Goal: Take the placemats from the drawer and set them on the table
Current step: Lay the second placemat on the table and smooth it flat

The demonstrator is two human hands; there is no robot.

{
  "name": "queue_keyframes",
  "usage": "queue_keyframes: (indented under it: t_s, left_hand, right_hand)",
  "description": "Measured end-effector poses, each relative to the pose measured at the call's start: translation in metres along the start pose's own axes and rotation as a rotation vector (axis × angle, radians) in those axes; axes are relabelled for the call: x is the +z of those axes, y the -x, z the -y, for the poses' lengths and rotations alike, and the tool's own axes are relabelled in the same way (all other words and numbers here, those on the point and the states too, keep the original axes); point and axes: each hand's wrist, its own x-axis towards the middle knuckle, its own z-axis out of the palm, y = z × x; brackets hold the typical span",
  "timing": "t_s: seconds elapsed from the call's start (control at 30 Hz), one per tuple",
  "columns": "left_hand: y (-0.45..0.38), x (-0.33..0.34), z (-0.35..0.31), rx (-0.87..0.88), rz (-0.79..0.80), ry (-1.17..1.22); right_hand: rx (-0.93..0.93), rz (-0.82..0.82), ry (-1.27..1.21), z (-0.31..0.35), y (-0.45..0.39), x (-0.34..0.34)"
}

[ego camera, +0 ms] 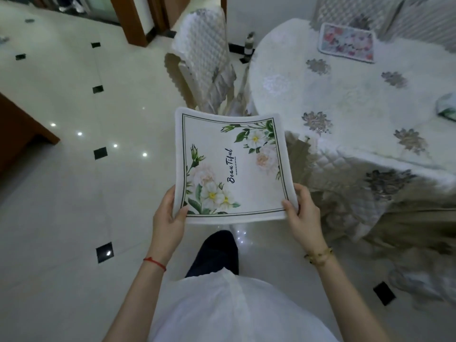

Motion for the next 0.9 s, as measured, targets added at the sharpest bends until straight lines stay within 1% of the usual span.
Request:
queue_keyframes:
  t_s: [0.27,0.37,0.5,0.63,0.73,0.9]
  left_hand:
    - [-0.145,0.061,-0.051,0.071,0.169,0.002]
    - [-0.19,0.091,-0.069,0.105,0.247,0.001]
    - [-0.24,0.137,-0.087,0.107,0.336,-0.014]
    - [-0.271,0.189,-0.1,0.138,0.42,-0.031]
    - [-0.289,0.233,-0.102,0.154,0.444,-0.076]
    - [-0.305,0.312,-0.102,0.137,0.476,-0.088]
  right_hand:
    - [0.046,-0.171,0.011,0.004,-0.115,-0.018]
    - [0.115,-0.211,-0.025,0.001,-0.149,-0.03]
    - [0.162,-0.307,0.013,-0.01,-0.184,-0.053]
    - [0.194,-0.335,0.058,-0.032,-0.218,-0.082]
    - [0.208,-0.344,0.079,-0.057,-0.242,-0.106]
    - [0.254,-0.312,0.078,-0.108,-0.277,-0.153]
